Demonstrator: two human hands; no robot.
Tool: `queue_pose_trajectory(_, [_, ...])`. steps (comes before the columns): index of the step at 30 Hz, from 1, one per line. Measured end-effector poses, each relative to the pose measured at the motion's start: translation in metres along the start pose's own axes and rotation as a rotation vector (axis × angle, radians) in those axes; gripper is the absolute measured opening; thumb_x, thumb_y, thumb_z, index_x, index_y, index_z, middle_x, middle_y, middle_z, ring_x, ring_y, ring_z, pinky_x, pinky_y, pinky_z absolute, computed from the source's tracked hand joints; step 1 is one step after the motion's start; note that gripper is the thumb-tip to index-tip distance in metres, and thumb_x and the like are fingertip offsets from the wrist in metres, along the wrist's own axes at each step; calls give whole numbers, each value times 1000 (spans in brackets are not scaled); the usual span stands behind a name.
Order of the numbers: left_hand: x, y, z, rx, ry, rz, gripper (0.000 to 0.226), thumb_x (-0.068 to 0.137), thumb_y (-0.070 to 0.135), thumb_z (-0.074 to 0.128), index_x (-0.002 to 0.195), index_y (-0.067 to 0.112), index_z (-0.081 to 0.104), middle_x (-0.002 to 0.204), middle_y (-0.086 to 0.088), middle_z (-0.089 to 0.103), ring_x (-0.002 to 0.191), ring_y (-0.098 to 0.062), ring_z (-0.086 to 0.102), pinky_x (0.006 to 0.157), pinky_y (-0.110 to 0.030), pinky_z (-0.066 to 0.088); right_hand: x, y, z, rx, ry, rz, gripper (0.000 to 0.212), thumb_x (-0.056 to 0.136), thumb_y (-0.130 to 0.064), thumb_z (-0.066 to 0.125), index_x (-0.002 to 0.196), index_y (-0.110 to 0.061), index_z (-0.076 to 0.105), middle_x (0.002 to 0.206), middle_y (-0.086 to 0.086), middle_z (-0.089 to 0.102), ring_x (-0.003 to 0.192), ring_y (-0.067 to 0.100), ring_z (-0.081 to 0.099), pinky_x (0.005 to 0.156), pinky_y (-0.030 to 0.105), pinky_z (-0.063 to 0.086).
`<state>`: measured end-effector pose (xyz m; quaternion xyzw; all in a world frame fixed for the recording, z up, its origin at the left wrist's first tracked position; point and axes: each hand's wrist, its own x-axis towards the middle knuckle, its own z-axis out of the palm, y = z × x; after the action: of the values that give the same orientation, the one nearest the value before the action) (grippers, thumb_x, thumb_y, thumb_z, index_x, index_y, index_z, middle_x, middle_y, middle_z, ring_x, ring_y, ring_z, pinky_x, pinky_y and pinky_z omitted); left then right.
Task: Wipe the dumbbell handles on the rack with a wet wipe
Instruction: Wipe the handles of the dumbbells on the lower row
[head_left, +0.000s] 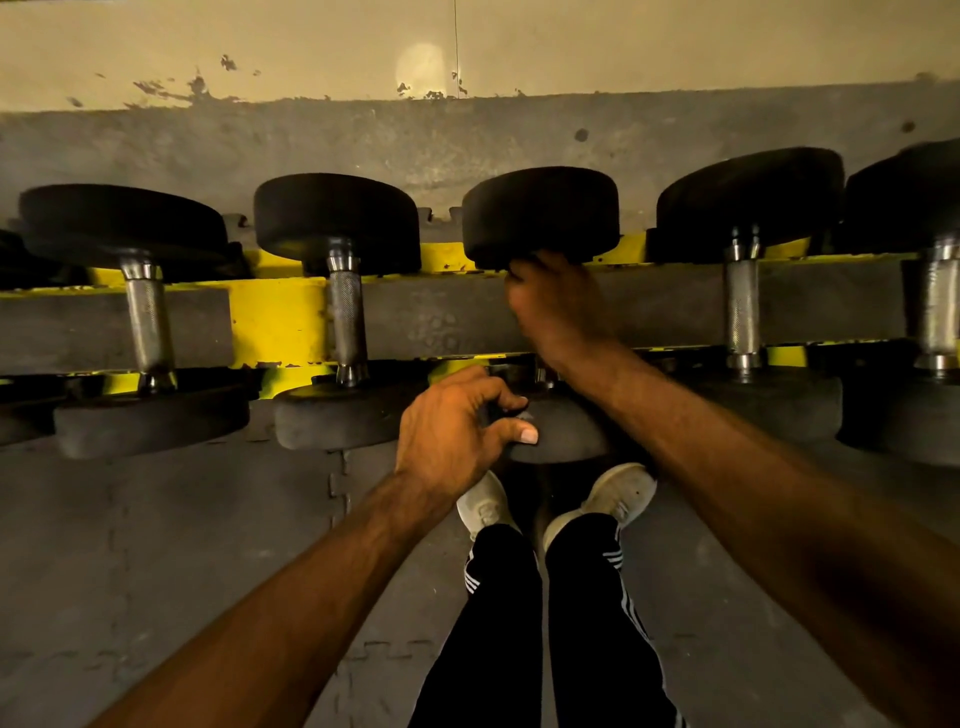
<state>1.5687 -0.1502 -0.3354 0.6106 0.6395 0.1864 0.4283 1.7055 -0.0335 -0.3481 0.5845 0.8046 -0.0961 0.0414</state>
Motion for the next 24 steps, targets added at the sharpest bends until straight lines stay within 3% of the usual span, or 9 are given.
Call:
queue_pose_trajectory(2, [0, 0, 0, 3, 5, 7, 28, 65, 47, 89, 82, 31, 75, 90, 15, 68, 87, -4, 64, 70, -33, 53, 11, -10, -8, -3, -235, 72, 29, 96, -13, 48, 120, -6, 64, 127, 20, 60, 116, 38, 56, 88, 37, 45])
queue_pose_trajectory(4, [1, 0, 0, -4, 4, 19, 28, 65, 49, 88, 84, 31, 76, 90, 15, 68, 87, -3, 64, 70, -33, 53, 15, -13, -7, -71, -402, 4, 33, 101, -10, 39, 125, -6, 61, 128, 17, 60, 118, 36, 56, 89, 35, 44])
queue_pose_trajectory(6, [1, 0, -1, -5, 0, 24, 29, 66, 49, 87, 85, 31, 76, 90, 14, 68, 88, -4, 64, 71, -32, 52, 8, -17, -11, -146, -458, -58, 33, 99, -10, 42, 126, -7, 62, 127, 15, 63, 118, 36, 58, 86, 35, 45])
queue_pose_trajectory(10, [-1, 1, -1, 3, 9, 17, 27, 67, 45, 89, 87, 31, 77, 91, 14, 68, 89, -2, 61, 70, -28, 50, -8, -6, -12, -193, -506, -178, 20, 92, -18, 58, 108, -13, 68, 112, 14, 68, 104, 35, 64, 69, 31, 37])
queue_pose_trajectory(14, [-4, -1, 1, -9, 10, 8, 25, 69, 43, 88, 89, 31, 77, 93, 15, 67, 90, -1, 60, 71, -26, 51, 8, -13, -9, 143, -412, 243, 18, 94, -17, 52, 78, -8, 54, 107, 21, 60, 108, 36, 59, 62, 26, 31])
queue_pose_trajectory(16, [-5, -1, 1, -17, 10, 1, 25, 70, 41, 88, 90, 30, 77, 95, 16, 67, 92, -1, 60, 73, -25, 50, 11, -14, -6, 41, -362, 191, 16, 93, -15, 51, 78, -10, 52, 97, 18, 54, 105, 37, 58, 58, 27, 30])
queue_pose_trajectory(20, [-5, -2, 2, -19, 23, 11, 26, 69, 41, 88, 90, 30, 77, 94, 15, 67, 91, -2, 61, 71, -25, 50, -14, 1, -18, -176, -342, -278, 20, 88, -9, 55, 104, -9, 68, 105, 14, 64, 107, 37, 59, 77, 39, 46])
queue_pose_trajectory(22, [-6, -3, 3, -15, 34, 17, 27, 69, 42, 87, 91, 29, 78, 94, 14, 67, 91, -4, 62, 71, -27, 51, -25, 14, -19, -92, -303, -381, 16, 85, -12, 61, 98, -15, 70, 103, 8, 65, 107, 32, 57, 80, 39, 48])
queue_pose_trajectory(24, [-7, -3, 4, -11, 36, 17, 27, 70, 44, 86, 91, 29, 78, 94, 14, 67, 92, -5, 63, 71, -28, 52, -31, 28, -19, 100, -268, -356, 16, 90, -19, 62, 102, -16, 73, 110, 6, 66, 110, 28, 56, 88, 34, 43])
